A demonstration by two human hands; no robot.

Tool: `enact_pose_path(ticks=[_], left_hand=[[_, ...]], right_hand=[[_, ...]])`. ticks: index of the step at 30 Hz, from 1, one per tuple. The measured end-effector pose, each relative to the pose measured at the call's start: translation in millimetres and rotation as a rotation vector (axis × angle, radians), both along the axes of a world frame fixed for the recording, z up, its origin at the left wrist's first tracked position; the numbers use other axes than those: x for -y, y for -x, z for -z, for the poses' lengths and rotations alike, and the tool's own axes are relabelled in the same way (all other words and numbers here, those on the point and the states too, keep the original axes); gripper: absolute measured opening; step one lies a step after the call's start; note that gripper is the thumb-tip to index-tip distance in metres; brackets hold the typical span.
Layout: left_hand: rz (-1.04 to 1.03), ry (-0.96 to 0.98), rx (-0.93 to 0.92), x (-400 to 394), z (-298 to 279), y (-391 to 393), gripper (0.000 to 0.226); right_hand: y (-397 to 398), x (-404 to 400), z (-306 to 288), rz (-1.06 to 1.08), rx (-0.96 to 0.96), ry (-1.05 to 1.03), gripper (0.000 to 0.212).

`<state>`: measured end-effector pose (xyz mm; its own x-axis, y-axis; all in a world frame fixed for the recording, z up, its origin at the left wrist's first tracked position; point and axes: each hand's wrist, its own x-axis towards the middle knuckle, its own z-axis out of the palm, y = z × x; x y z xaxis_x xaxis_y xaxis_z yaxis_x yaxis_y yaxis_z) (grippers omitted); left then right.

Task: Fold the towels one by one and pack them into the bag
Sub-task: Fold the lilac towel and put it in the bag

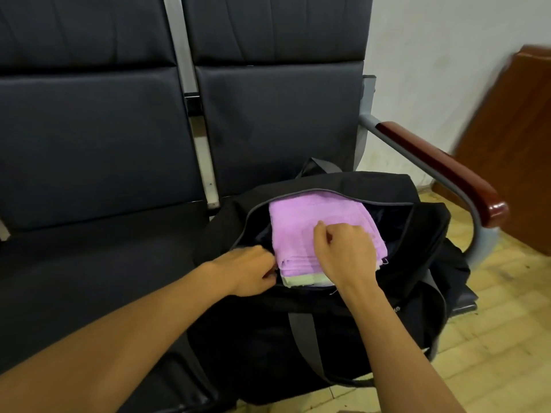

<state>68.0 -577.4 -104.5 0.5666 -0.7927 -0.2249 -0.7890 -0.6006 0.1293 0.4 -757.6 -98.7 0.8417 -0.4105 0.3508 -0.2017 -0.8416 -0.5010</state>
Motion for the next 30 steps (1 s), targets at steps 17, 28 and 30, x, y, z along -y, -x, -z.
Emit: enact_pose_path(ticks=[17, 28, 30], left_hand=[[-0.020, 0.536, -0.528, -6.9, -47.9, 36.5, 0.027], [-0.285, 0.760, -0.524, -37.9, -55.2, 28.7, 0.012], [-0.324, 0.778, -0.487, -46.6, -51.1, 27.5, 0.013]], right_hand=[[29.0, -13.9, -16.7, -0.158, -0.435, -0.146, 0.062], [22.5, -21.8, -36.5, 0.152, 0.354, 0.113, 0.062], [19.3, -24.8, -37.0, 0.145, 0.396, 0.102, 0.061]])
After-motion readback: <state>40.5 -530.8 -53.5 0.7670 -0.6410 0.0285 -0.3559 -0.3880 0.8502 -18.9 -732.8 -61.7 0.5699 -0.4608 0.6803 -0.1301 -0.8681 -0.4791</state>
